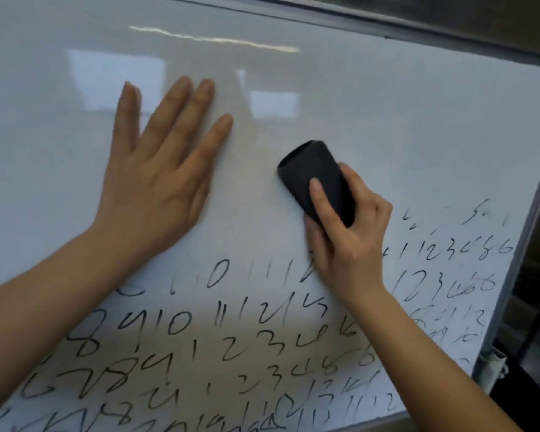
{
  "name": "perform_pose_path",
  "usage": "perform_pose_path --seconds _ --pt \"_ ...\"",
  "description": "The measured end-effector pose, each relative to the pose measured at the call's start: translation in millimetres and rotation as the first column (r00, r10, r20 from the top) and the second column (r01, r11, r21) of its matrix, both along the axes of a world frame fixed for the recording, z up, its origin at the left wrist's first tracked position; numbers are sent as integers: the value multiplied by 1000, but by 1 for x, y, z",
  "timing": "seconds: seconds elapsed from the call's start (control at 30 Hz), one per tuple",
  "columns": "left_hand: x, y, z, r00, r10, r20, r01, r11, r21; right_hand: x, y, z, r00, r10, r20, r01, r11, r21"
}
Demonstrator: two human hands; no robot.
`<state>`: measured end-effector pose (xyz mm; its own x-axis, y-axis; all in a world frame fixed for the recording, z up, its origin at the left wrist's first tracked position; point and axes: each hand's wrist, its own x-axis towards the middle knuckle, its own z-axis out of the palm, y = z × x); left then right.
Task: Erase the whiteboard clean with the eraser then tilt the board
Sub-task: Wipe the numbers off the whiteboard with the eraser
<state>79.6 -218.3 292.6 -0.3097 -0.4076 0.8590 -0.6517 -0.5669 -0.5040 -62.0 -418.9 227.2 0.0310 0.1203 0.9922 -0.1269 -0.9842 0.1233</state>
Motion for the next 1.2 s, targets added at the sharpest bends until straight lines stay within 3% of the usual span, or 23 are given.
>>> perform_pose_path --seconds 0.17,0.47,0.8,0.97,1.2 --pt "-18 -22 -1 1000 11 28 -11 1000 29 -3 0 5 997 78 20 -79 996 50" --pt "-25 -47 0 999 20 -27 -21 1000 -16 -1 12 -35 973 141 -180 -165 979 -121" --pt "-19 -48 0 999 37 -9 -37 999 -28 -20 -40 34 995 100 12 -100 993 57" --pt "-18 -45 1 999 47 -12 -47 999 -24 -13 -24 9 991 131 -15 -130 990 57" --pt "-19 -46 0 1000 18 -4 -18 1000 -21 -17 -9 -53 976 75 -203 -93 992 -82"
